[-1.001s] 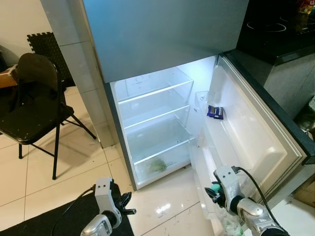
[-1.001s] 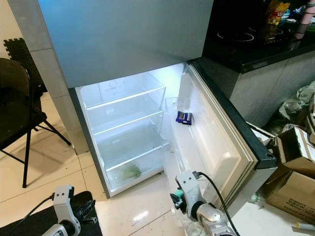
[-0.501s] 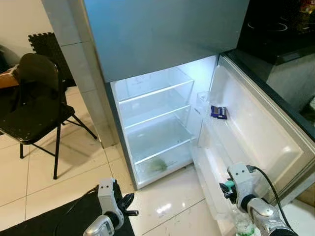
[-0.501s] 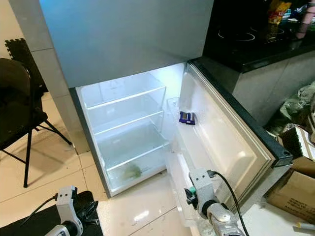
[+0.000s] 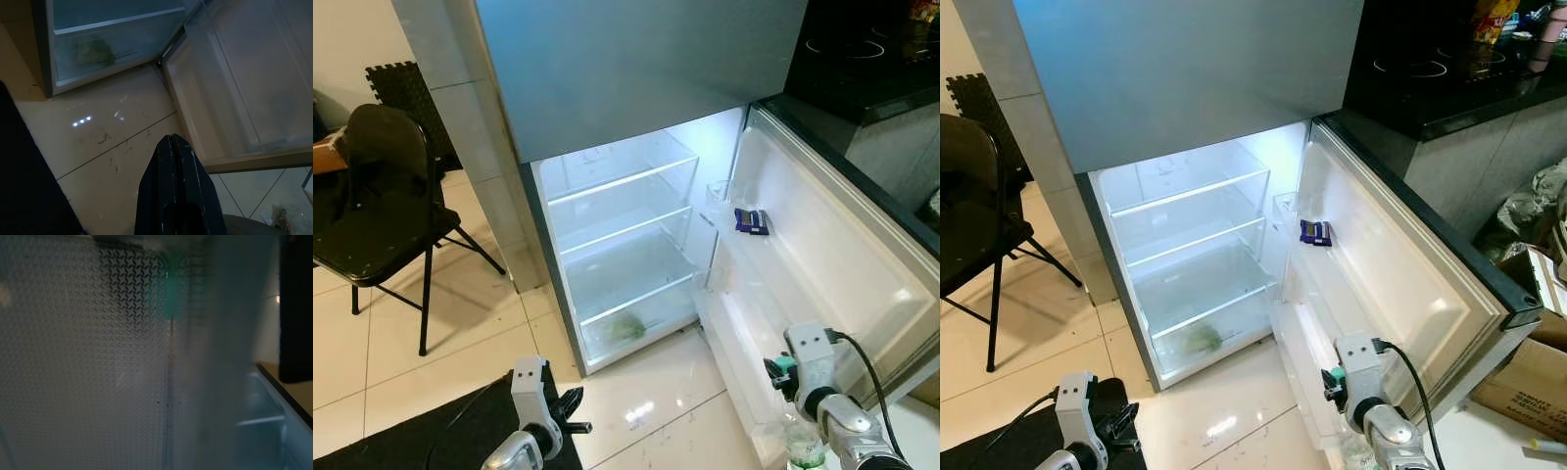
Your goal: Restocking fridge
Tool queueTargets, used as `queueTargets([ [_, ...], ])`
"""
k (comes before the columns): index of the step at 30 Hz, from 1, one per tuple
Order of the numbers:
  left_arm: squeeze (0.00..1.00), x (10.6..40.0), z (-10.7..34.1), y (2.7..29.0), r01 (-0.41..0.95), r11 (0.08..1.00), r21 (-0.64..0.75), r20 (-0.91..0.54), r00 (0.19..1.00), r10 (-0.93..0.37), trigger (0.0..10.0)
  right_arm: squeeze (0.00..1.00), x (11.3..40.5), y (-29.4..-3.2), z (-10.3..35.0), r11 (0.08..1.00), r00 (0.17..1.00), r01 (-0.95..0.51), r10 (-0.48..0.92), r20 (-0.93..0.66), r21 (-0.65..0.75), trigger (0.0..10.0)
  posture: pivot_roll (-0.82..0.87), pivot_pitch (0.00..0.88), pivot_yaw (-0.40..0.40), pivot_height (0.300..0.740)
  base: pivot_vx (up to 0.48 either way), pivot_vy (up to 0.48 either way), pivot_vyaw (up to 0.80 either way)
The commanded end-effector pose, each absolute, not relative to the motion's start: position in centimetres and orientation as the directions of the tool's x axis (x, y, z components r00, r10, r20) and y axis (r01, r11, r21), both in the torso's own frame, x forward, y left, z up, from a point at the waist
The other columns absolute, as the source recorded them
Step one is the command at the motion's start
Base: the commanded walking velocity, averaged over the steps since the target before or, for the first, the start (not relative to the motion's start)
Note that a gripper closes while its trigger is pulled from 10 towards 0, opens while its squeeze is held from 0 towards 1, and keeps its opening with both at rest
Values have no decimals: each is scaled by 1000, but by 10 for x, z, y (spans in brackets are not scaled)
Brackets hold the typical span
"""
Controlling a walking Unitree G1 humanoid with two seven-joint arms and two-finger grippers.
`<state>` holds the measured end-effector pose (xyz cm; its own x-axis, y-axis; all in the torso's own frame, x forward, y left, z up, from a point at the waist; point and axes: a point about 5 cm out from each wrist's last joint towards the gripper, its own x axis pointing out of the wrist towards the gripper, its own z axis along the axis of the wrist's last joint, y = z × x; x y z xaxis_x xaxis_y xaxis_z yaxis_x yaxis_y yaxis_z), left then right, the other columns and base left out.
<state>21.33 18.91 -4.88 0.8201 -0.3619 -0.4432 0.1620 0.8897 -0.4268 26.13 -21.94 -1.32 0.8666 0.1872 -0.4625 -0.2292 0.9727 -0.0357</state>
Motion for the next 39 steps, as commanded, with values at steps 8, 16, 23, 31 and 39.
queueTargets([
  [8, 0, 205, -55, 183, 175, 884, -434, -465, 797, -386, 10000, 0, 269, -204, -2, 903, 822, -421, 417, -387, 78, 10000, -76, 4, -23, 740, 0, 0, 0],
  [16, 0, 205, -55, 182, 177, 883, -435, -466, 795, -389, 10000, 0, 254, -206, -18, 908, 788, -420, 368, -494, 7, 10000, -73, 5, -23, 740, 0, 0, 0],
  [23, 0, 204, -55, 183, 178, 883, -434, -467, 794, -390, 10000, 0, 252, -203, -15, 883, 782, -454, 459, -422, 119, 10000, -72, 7, -22, 740, 0, 0, 0],
  [31, 0, 202, -56, 183, 178, 883, -434, -471, 791, -391, 10000, 0, 257, -199, -1, 803, 756, -534, 593, -277, 264, 10000, -75, 9, -21, 740, 0, 0, 0],
  [39, 0, 202, -56, 182, 176, 882, -436, -470, 792, -390, 10000, 0, 253, -192, 1, 707, 663, -638, 706, -250, 307, 10000, -74, 10, -23, 740, 0, 0, 0],
])
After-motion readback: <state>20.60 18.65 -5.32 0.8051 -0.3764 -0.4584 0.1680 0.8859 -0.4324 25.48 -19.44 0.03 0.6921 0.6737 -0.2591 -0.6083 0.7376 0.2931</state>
